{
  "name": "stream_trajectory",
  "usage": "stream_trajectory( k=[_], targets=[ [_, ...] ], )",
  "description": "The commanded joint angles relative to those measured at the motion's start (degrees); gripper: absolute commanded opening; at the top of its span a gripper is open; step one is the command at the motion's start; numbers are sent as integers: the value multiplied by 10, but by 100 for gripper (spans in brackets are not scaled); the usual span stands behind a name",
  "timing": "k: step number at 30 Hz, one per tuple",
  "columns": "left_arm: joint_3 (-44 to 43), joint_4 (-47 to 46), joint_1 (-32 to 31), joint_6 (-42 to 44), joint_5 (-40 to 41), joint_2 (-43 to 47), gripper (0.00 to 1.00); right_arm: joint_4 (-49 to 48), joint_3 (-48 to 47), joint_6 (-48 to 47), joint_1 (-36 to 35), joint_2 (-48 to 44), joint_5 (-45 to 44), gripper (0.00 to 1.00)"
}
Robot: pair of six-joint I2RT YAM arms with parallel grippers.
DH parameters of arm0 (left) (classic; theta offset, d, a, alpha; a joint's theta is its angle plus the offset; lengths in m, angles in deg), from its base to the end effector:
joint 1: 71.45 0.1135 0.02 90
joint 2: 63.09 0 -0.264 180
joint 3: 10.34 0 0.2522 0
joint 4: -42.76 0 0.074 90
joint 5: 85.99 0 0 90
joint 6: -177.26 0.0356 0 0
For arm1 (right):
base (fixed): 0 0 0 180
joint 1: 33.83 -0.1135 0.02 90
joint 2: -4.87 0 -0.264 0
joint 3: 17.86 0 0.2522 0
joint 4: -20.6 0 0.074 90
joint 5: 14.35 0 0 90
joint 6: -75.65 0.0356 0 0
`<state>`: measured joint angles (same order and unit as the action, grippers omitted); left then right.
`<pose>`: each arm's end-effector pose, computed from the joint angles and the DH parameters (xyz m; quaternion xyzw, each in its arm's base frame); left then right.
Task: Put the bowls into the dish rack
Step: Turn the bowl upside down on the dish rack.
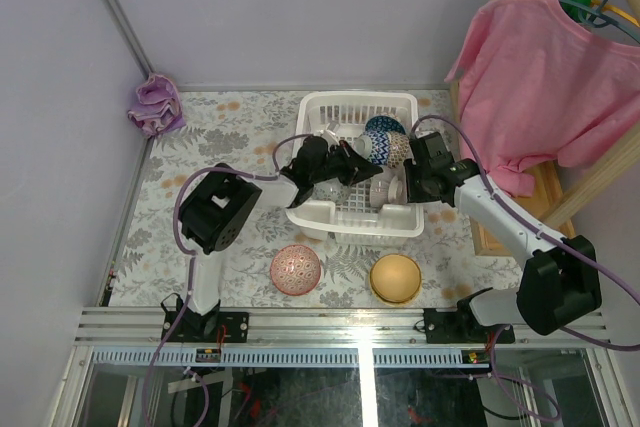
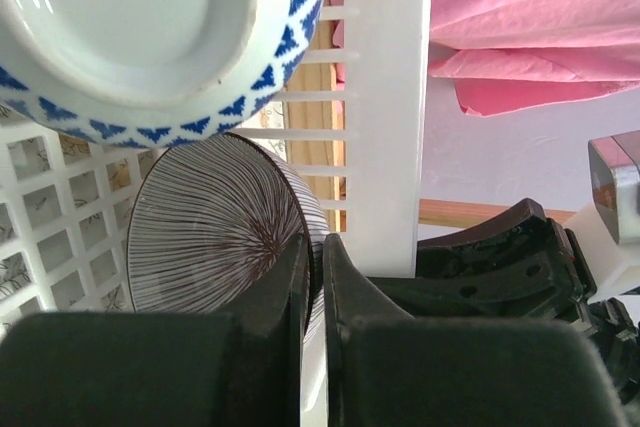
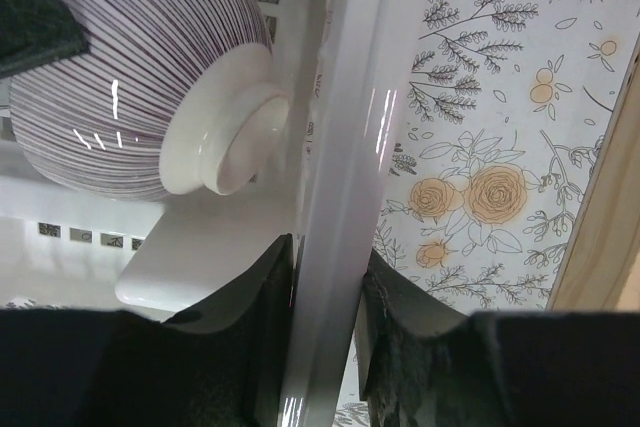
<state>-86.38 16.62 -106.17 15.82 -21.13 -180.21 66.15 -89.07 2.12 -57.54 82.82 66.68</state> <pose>0.3474 -0.2591 0.1554 -0.1180 0.7764 -0.5790 0.2192 0.2605 0.1084 0.2557 -0.0343 0.9432 0.0412 0.3280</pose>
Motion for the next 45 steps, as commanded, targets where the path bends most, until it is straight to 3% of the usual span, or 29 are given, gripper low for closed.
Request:
stream_trajectory(
  k=[1, 19, 26, 33, 45],
  targets=[
    [31, 270, 31, 121, 76, -67, 0, -9, -14, -35, 12, -16, -14, 25],
    [36, 399, 32, 195, 172, -45, 0, -10, -22, -38, 26, -19, 9, 25],
    [48, 392, 29, 196, 182, -28, 29, -13, -20, -36, 27, -19, 23, 27],
    [54, 391, 20, 196, 190, 25, 33, -10, -24, -33, 28, -23, 34, 35],
    [45, 375, 0, 185, 182, 130, 48, 24, -81, -27, 29, -64, 85, 62]
  ],
)
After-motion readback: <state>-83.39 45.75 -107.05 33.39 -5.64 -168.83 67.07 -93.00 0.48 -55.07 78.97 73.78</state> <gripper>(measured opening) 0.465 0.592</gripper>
